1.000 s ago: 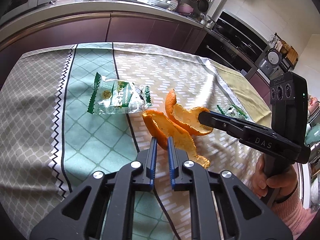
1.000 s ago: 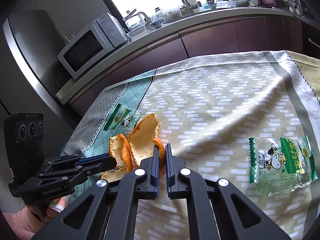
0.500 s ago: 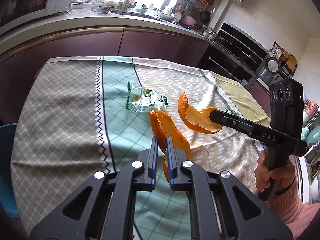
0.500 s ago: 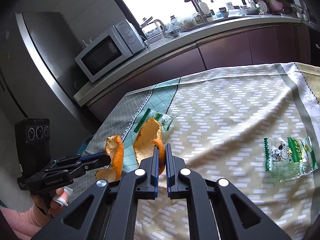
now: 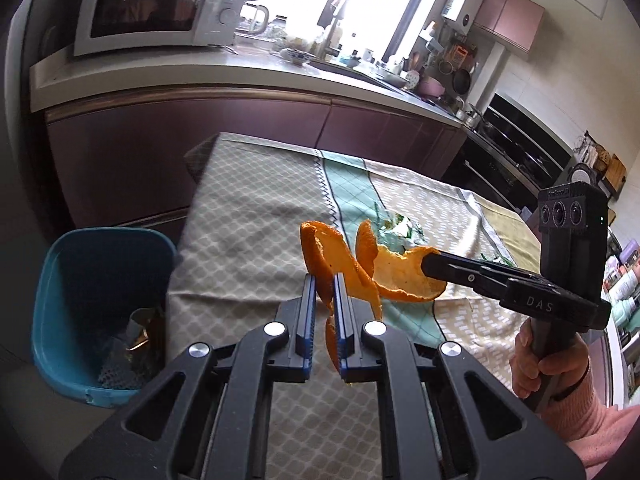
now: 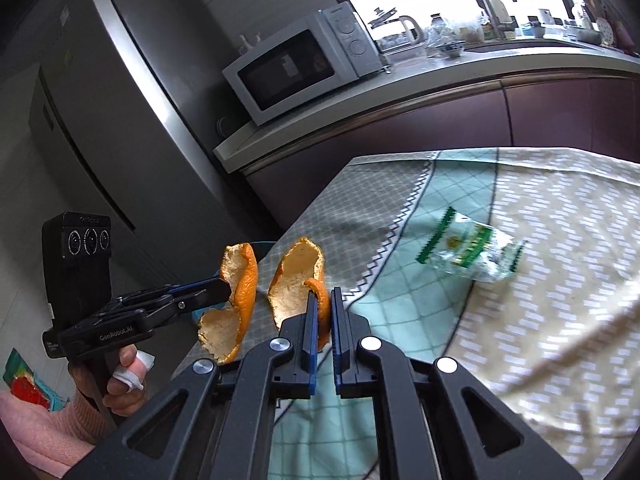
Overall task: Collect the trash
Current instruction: 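Carry both orange peels to the teal bin and open both grippers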
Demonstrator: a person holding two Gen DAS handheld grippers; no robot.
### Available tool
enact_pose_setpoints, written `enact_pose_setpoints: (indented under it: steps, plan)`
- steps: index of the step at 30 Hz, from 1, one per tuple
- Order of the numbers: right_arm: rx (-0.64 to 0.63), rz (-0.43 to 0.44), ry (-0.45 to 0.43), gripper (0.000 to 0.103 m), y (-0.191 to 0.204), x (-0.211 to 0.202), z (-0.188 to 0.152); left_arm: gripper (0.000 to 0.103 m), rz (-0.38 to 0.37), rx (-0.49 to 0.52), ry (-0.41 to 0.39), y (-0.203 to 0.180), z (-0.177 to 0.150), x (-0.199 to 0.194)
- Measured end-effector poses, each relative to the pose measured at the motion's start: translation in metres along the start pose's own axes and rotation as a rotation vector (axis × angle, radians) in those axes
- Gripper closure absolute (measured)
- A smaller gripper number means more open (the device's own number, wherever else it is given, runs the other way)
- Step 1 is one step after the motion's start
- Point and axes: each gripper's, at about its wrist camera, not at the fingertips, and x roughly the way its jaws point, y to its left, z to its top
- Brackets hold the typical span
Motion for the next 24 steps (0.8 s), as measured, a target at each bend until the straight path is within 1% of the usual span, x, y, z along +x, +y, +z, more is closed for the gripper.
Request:
enact_pose_setpoints:
  steps: [5,9,13,17,19,24]
  plan:
    - [-0.061,0.058,0.044,0.098,0.034,0.035,0.011,0.094,0.085,-0.045,-0.038,0.046,0.002,-0.030]
    - [-0.102,0.100,0.081,0.098,0.059,0.063,0.021,0.094,0.163,-0.081,-0.050,0.084,0.001,-0.047]
    - [-0.125,0.124,0.121,0.098,0.079,0.095,0.029,0.094,0.213,-0.125,-0.053,0.120,-0.003,-0.057]
    - [-0.135,0.133,0.170,0.098,0.094,0.126,0.031,0.094,0.255,-0.154,-0.048,0.147,-0.006,-0.058]
    - [-0.148,0.138,0.200,0.098,0.101,0.141,0.031,0.094,0.273,-0.165,-0.042,0.156,-0.006,-0.053]
    - [-0.188,0.120,0.248,0.098,0.117,0.170,0.032,0.094,0.299,-0.182,-0.024,0.174,-0.007,-0.039]
